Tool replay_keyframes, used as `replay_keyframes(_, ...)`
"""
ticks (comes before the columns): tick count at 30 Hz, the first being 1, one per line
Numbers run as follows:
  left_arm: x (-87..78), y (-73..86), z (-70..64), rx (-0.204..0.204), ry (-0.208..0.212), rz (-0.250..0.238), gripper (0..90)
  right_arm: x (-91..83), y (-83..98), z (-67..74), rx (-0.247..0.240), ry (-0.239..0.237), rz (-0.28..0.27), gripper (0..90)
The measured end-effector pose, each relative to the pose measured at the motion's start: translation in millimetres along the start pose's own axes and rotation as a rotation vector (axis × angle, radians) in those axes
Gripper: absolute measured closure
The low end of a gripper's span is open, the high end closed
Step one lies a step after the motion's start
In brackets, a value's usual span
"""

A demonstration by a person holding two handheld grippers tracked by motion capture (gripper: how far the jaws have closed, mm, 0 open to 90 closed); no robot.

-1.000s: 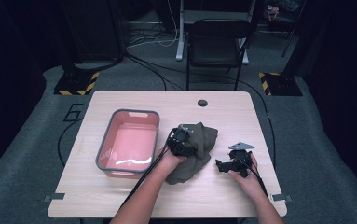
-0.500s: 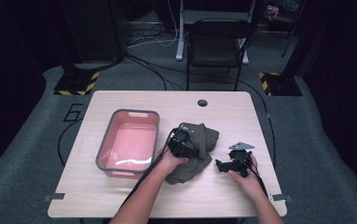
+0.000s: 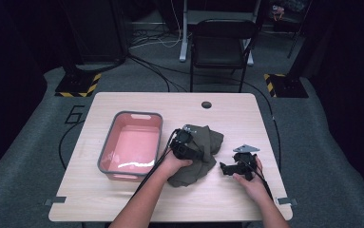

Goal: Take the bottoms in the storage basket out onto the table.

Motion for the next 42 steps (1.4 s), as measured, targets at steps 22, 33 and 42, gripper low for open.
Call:
replay_keyframes(22, -28.1, -6.9, -1.1, -0.002, 0.022, -0.087, 20.6, 0.0, 0.0, 0.0, 0.000, 0.000, 0.000, 0.0)
replay_keyframes(33, -55.4, -3.3, 6.9, -0.004, 0.001, -0.133, 21.0, 0.0, 0.0, -0.1, 0.000, 0.001, 0.000, 0.0)
replay_keyframes(42, -78.3, 7.0, 21.7, -0.001, -0.017, -0.157, 24.5, 0.0, 0.0, -0.1, 0.000, 0.001, 0.000, 0.0)
Point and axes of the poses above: each handheld gripper's, and its own axes: x roughly forward along the jaws, y roughly out of its underside, z roughly to its left, the point moved 6 cm from there along x, roughly forward along the jaws, and after that the axes turned 11 degrees about z, right-handed, at the moved point
